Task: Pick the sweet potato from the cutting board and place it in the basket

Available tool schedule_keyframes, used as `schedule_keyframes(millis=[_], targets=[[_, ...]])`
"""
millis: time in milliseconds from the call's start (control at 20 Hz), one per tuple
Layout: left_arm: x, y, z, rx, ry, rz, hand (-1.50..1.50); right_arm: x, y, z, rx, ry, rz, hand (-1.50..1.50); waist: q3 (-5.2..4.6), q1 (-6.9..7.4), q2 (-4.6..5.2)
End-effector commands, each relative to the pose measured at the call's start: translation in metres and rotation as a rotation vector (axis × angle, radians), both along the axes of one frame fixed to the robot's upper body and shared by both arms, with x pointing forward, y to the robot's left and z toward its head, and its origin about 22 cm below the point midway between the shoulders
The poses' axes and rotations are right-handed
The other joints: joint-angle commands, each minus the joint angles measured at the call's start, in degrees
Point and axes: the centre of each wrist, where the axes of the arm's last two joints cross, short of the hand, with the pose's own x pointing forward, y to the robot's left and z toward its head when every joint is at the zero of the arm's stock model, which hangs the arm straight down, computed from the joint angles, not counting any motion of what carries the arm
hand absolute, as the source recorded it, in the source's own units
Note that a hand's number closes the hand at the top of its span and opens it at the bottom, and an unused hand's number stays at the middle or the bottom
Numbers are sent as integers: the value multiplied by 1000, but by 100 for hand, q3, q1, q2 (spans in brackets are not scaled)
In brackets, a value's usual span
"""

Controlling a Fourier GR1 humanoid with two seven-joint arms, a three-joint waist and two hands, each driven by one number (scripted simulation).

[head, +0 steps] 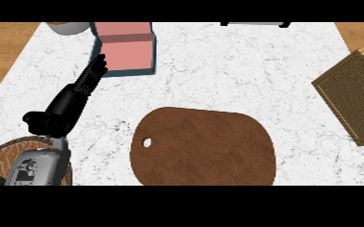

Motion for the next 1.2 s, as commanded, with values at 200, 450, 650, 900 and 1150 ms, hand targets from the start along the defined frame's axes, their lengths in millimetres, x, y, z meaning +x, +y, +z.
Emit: schedule_keyframes(millis=[200,450,650,900,1150], targets=[[4,6,-11,-4,7,-6,0,33,-10,-43,-17,-88,-34,150,5,-9,18],[13,0,13,-14,-3,1,0,48,-8,-45,160,-118,-100,150,1,-86,-10],[-4,3,-4,17,-5,-9,0,65,-2,-46,93,-134,-91,-150,7,15,14],[-2,5,20,6,-17,-2,0,61,-13,-31,100,-174,-30,-150,10,9,8],[13,-22,12,-6,-9,-9,0,67,-13,-12,229,-161,6,-150,3,-105,1]])
